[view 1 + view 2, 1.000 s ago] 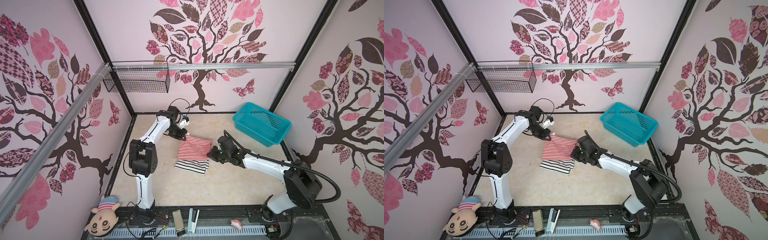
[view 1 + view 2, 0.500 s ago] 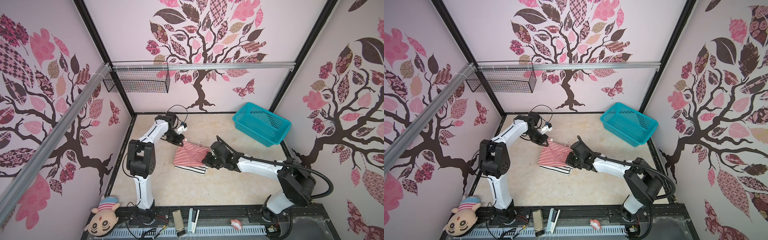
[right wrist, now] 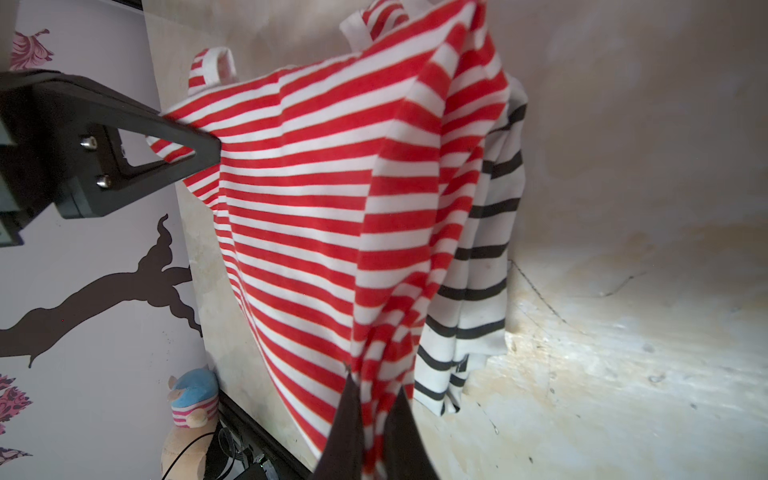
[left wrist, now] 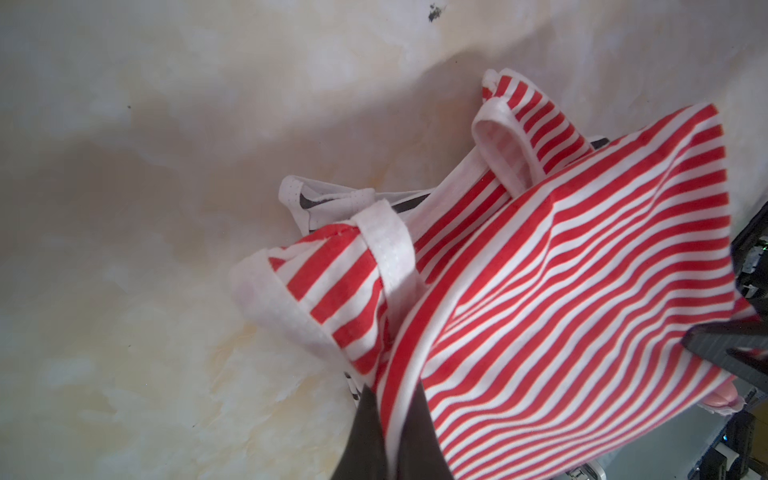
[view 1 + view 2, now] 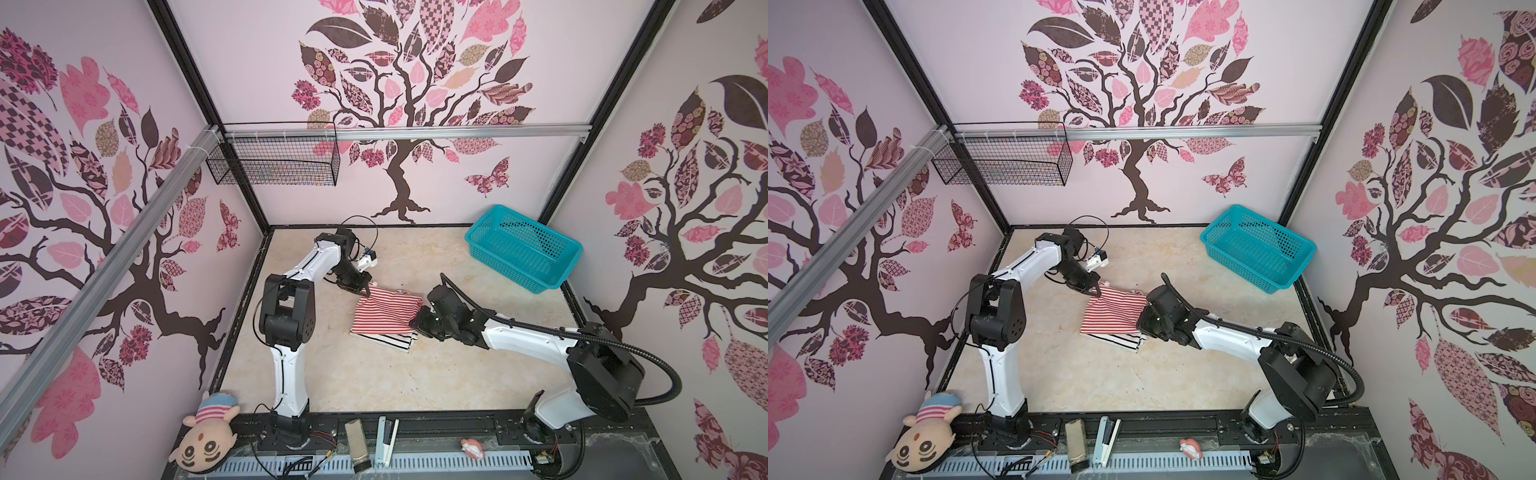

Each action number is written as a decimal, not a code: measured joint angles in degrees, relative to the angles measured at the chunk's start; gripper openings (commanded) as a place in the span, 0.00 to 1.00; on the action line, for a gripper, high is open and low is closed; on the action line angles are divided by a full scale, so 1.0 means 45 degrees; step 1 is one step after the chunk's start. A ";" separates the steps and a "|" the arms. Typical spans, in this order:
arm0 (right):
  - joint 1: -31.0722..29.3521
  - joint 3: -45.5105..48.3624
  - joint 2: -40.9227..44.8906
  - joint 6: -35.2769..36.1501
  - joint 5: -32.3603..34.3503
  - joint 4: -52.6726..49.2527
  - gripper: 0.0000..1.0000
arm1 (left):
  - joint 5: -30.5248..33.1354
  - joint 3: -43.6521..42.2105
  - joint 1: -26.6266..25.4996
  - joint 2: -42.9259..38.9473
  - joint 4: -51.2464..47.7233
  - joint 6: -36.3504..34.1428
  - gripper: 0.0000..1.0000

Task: Fold and stack the tank tops
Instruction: 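Lower the red-striped tank top onto the black-and-white top with both grippers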

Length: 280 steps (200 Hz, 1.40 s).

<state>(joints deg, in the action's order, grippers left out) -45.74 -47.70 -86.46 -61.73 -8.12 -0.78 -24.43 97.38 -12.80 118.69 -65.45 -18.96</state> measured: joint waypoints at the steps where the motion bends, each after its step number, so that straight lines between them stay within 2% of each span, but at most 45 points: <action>1: -0.0005 0.0000 0.0000 0.0000 0.0000 0.0000 0.00 | 0.0000 0.0000 0.0000 0.0005 0.0000 0.0005 0.00; 33: -0.0316 0.0083 -0.0068 -0.0010 0.0000 0.0068 0.00 | -0.0015 0.0000 -0.0019 0.0160 0.0029 0.0005 0.04; 58: -0.0729 0.0087 -0.0355 -0.0058 0.0000 0.0238 0.01 | -0.0005 0.0000 -0.0068 0.0277 0.0073 0.0005 0.14; 86: -0.1098 0.0165 -0.0806 -0.0185 -0.0015 0.0325 0.19 | 0.0199 0.0000 -0.0194 0.0544 0.0287 0.0097 0.31; 99: -0.1180 0.0355 -0.0869 -0.0204 -0.0053 0.0359 0.32 | 0.0379 0.0000 -0.0257 0.0675 0.0457 0.0073 0.36; 116: -0.1219 0.0656 -0.0869 -0.0311 -0.0063 0.0350 0.43 | 0.0675 0.0000 -0.0321 0.0758 0.0627 0.0073 0.39; 139: -0.1214 0.0753 -0.0869 -0.0170 -0.0165 0.0204 0.50 | 0.1205 0.0000 -0.0423 0.0763 0.0845 0.0068 0.41; 171: -0.1214 0.0617 -0.0695 0.0321 0.0083 -0.0559 0.53 | 0.2278 -0.0029 -0.0525 0.0753 0.1161 0.0068 0.43; 195: -0.1209 0.0010 -0.0287 0.0845 0.0656 -0.1753 0.53 | 0.2968 -0.0515 -0.0520 0.0345 0.1554 0.0068 0.44; 221: -0.1015 -0.0855 -0.0005 0.1311 0.1088 -0.2283 0.44 | 0.3351 -0.1224 -0.0495 -0.1039 0.1719 0.0058 0.45; 237: -0.0821 -0.1239 -0.0005 0.1535 0.1180 -0.2341 0.36 | 0.3317 -0.1457 -0.0476 -0.2181 0.1739 0.0068 0.45; 251: -0.0636 -0.1496 -0.0078 0.1734 0.1219 -0.2395 0.25 | 0.3036 -0.1603 -0.0491 -0.2977 0.1744 0.0073 0.44; 269: -0.0345 -0.1938 -0.0452 0.1836 0.1200 -0.2297 0.10 | 0.2501 -0.1914 -0.0563 -0.3614 0.1666 0.0053 0.40; 280: -0.0107 -0.2220 -0.0835 0.1885 0.1049 -0.2147 0.04 | 0.2132 -0.2205 -0.0670 -0.3716 0.1598 0.0005 0.36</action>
<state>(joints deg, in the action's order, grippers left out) -46.22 -57.69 -90.21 -53.25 -3.40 -10.44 -14.83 87.46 -15.81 101.97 -58.26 -18.94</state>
